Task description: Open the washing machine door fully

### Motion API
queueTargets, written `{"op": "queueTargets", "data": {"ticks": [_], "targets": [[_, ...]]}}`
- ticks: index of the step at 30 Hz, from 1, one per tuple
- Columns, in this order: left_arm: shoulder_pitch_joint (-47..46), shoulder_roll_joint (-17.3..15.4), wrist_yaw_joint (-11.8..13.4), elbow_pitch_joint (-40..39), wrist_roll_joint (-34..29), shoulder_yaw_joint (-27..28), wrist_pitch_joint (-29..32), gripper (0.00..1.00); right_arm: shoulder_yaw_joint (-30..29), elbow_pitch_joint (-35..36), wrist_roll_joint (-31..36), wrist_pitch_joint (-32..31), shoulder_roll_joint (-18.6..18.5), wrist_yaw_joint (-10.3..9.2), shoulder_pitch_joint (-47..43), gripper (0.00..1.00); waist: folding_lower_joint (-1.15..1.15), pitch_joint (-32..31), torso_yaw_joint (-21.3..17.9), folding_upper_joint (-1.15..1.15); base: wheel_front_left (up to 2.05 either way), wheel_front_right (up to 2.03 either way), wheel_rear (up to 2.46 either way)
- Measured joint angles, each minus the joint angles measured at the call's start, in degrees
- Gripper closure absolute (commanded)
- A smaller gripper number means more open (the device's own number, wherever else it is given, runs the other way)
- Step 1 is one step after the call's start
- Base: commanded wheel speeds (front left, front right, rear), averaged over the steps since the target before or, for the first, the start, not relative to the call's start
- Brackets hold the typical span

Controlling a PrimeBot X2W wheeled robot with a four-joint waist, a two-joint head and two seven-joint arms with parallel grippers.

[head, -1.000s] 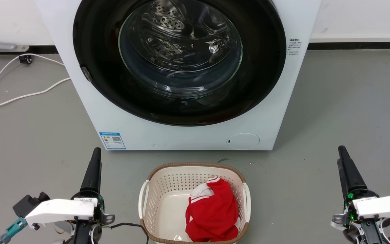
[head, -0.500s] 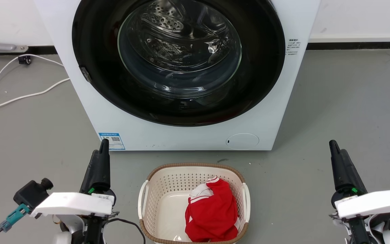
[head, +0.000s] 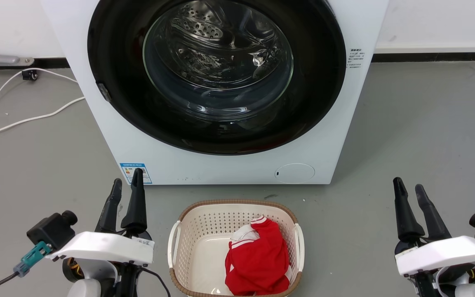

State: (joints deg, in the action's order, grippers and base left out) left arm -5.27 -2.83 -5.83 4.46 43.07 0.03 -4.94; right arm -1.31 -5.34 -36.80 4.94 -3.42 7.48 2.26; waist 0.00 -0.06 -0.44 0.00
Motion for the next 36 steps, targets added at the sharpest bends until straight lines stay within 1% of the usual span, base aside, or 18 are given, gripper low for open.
{"op": "queueTargets", "data": {"ticks": [3, 4, 5, 19, 36], "targets": [[0.02, -0.18, 0.48, -0.12, -2.68, -0.42, -0.44, 0.0, 0.22, 0.0, 2.63, 0.23, 0.05, 0.01, 0.0, 0.0, 0.0, -0.02, -0.02, 0.0, 0.0, 0.0, 0.0], [0.03, -0.26, 0.91, -0.2, -4.41, -0.69, -0.9, 0.0, 0.42, 0.0, 4.46, 0.37, 0.09, 0.01, -0.01, 0.0, 0.0, -0.02, -0.03, 0.0, 0.0, 0.0, 0.0], [0.03, -0.26, 0.91, -0.2, -4.41, -0.69, -0.9, 0.0, 0.42, 0.0, 4.46, 0.37, 0.09, 0.01, -0.01, 0.0, 0.0, -0.02, -0.03, 0.0, 0.0, 0.0, 0.0], [0.04, -1.8, 2.92, -0.18, -14.72, -2.91, -3.32, 0.0, 1.07, 0.83, 16.0, 0.59, 0.31, 0.01, -0.1, 0.0, 0.0, -0.07, -0.07, 0.0, 0.0, 0.0, 0.0], [-0.01, -2.69, 4.56, -0.16, -23.62, -4.85, -5.46, 0.0, 1.63, 1.48, 25.03, 0.63, 0.42, 0.02, -0.35, 0.0, 0.0, -0.19, -0.26, 0.0, 0.0, 0.0, 0.0]]}}
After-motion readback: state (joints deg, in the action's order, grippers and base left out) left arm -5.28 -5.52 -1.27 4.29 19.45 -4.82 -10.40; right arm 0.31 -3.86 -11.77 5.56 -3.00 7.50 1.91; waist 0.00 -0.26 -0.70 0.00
